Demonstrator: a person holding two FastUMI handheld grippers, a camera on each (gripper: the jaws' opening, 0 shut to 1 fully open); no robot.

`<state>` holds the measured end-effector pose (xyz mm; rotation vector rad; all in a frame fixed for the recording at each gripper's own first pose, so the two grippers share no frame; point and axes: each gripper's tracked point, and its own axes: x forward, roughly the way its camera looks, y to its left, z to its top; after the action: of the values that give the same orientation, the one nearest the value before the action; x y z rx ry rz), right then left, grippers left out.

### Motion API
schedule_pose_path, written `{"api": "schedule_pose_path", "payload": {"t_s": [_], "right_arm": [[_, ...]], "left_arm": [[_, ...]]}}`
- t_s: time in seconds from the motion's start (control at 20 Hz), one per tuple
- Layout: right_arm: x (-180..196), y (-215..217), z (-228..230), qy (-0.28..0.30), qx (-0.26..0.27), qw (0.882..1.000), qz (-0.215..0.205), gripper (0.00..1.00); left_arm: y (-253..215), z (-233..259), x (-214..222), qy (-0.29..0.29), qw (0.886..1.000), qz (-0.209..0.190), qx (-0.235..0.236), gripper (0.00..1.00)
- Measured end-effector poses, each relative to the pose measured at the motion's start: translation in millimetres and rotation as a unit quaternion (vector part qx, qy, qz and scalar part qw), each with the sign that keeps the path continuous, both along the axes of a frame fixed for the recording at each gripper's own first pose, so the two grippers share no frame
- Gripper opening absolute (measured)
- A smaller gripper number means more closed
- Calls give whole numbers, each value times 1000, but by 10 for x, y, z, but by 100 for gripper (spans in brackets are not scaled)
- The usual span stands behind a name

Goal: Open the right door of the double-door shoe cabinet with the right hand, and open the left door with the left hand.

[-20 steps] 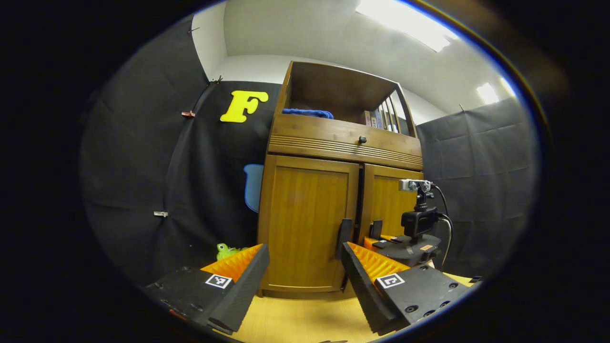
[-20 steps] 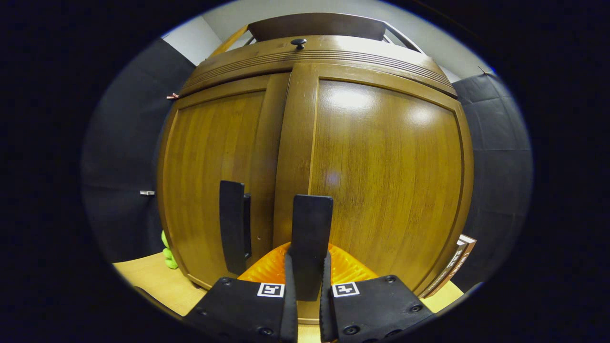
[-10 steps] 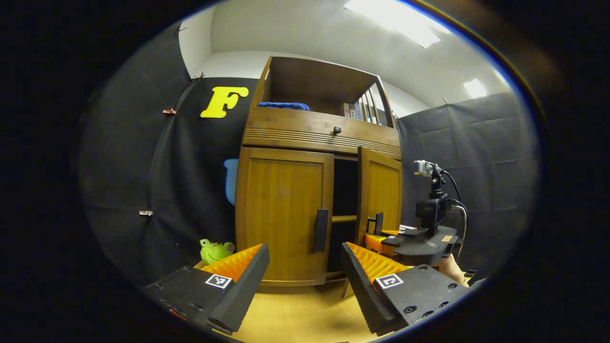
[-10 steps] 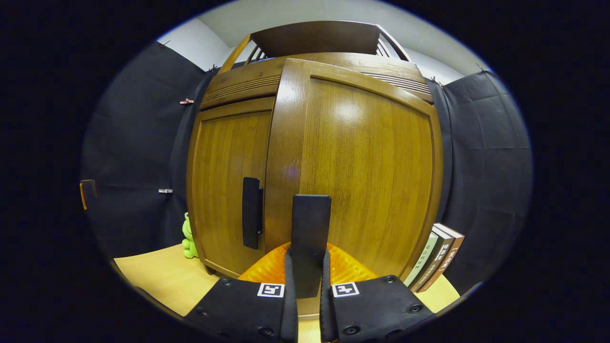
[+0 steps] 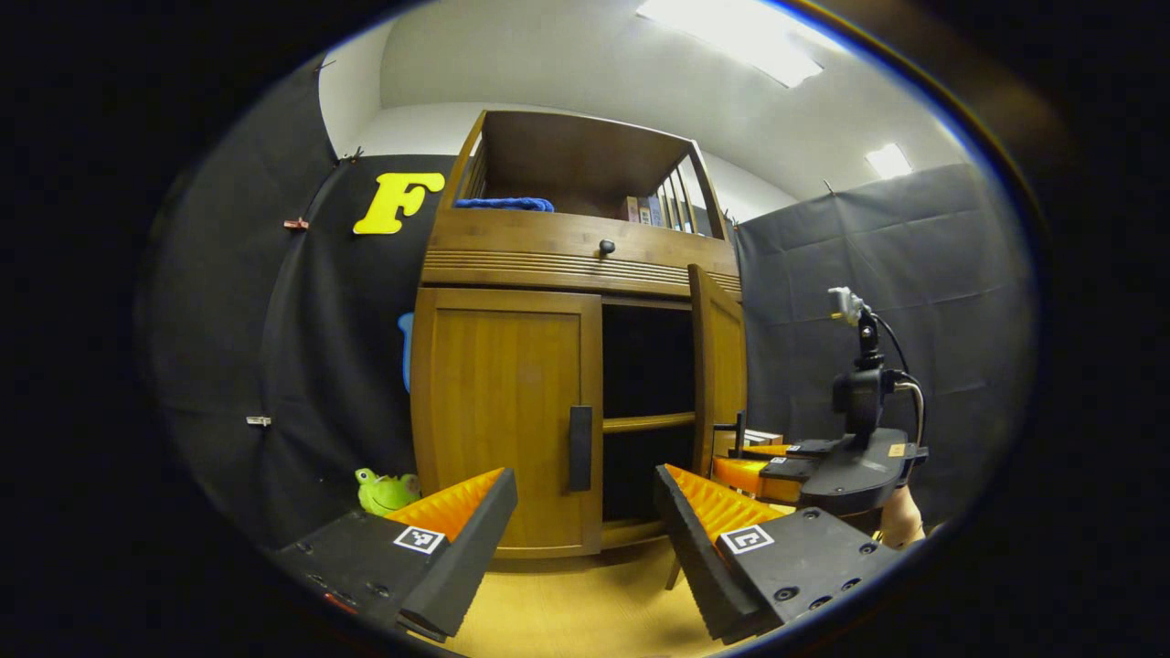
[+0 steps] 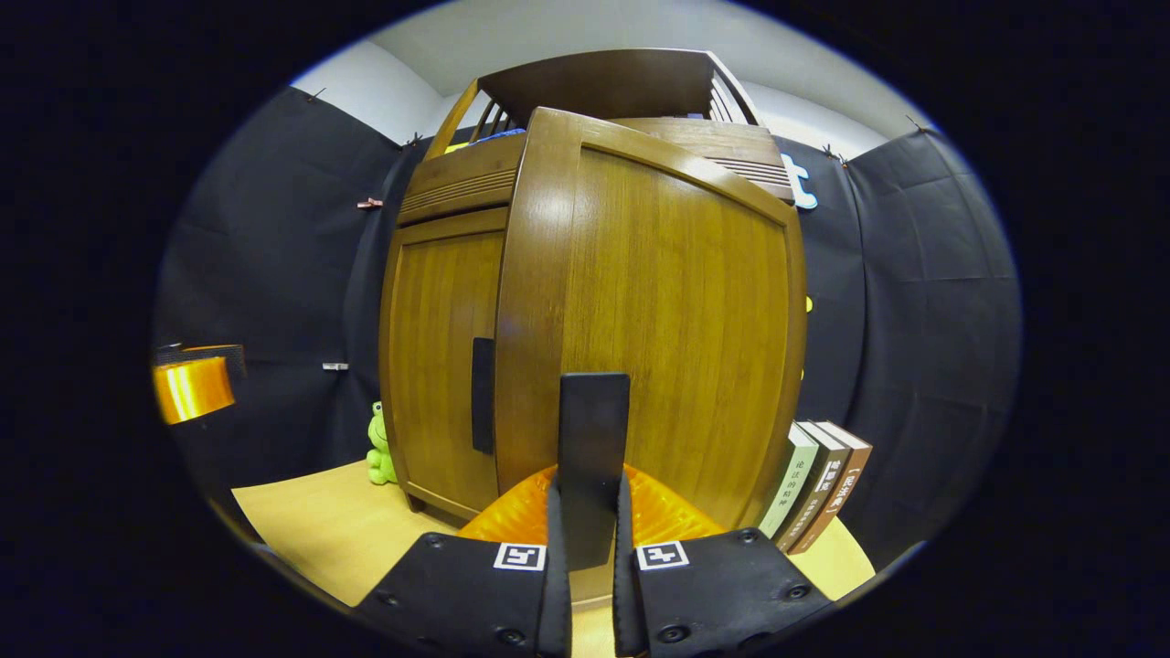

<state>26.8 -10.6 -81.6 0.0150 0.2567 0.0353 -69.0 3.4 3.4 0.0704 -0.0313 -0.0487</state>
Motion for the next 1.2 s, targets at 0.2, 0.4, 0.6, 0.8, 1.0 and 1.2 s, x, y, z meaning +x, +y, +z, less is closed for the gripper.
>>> {"api": "schedule_pose_path", "payload": {"t_s": [0.2,0.4,0.6,0.8,1.0,1.2], "right_arm": [[-199,-157,55,-1,-5,1000,0,17],[-351,-293,107,-1,-7,1000,2,17],[-510,-483,151,-2,-13,1000,-10,17],[-673,-729,185,0,-18,999,-33,20],[-794,-985,230,-9,-38,998,-57,20],[-881,-1313,238,-13,-58,994,-95,20]], "left_arm": [[-247,-78,188,6,1000,-19,2,94],[-415,-130,339,7,1000,-26,3,94],[-585,-136,459,6,999,-40,-9,92],[-671,-162,595,5,999,-37,-10,94],[-773,-181,714,6,999,-35,-15,94],[-769,-171,856,-6,1000,-14,-16,94]]}}
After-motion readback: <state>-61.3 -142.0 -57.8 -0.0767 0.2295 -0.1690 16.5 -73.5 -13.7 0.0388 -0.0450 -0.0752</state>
